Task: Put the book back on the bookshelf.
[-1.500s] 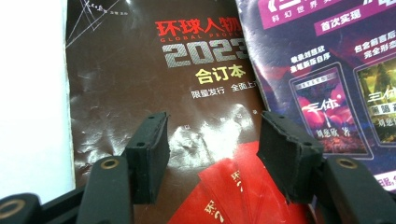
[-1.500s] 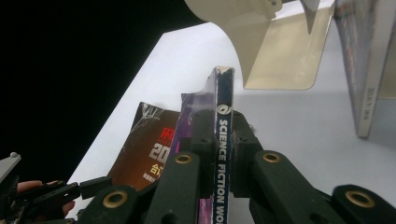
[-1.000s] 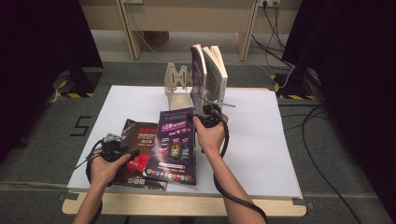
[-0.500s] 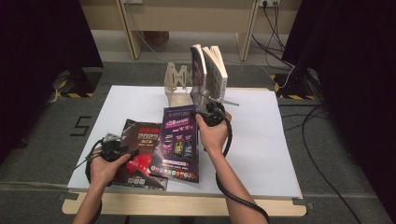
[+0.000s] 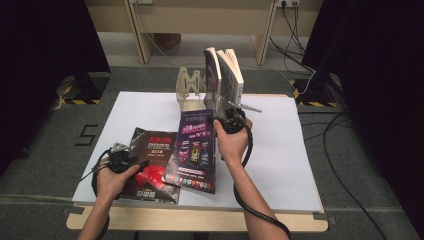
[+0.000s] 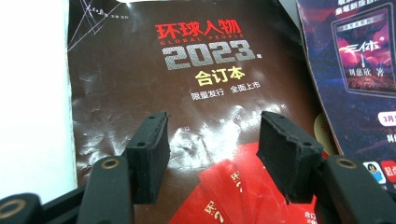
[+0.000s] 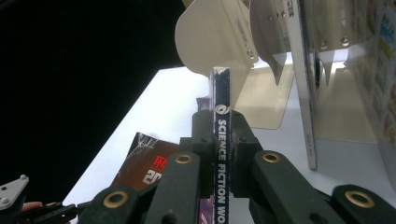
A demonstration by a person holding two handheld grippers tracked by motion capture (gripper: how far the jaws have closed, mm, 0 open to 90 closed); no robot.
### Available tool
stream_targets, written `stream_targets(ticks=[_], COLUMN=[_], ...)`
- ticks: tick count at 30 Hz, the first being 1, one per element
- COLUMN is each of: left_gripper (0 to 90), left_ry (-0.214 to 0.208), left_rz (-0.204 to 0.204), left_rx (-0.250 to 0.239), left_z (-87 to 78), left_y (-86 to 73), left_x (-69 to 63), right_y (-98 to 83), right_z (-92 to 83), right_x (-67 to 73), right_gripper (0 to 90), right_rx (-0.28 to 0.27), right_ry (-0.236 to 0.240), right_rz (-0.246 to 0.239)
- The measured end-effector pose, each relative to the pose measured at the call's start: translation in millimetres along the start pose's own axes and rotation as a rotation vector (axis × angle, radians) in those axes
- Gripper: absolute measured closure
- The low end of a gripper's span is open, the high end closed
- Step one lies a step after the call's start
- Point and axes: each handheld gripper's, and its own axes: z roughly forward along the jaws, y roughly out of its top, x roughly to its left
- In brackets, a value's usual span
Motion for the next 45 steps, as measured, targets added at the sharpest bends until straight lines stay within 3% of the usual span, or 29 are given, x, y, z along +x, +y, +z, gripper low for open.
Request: stream_targets(ticks=[11, 23, 45], left_gripper=[42.3, 42.3, 42.2], left_ry=[0.0, 0.004, -0.001], left_rz=[0.001, -0.002, -0.004], left_rx=[0.002, -0.002, 0.0], left_z=[-0.5, -2.0, -1.2], left_y=[0.2, 0.9, 0.5], left_x=[-0.3, 1.7, 1.9], right_y=[5.6, 13.3, 25.5], right_z=[-7.9, -21.7, -30.6], right_x=[0.8, 4.0, 6.2], right_gripper=[84.5, 84.5, 84.5], right_rx=[-0.026, -0.108, -0.192], right_ry=[-0.001, -0.008, -0.044], right_rz=[-0.002, -0.031, -0.05])
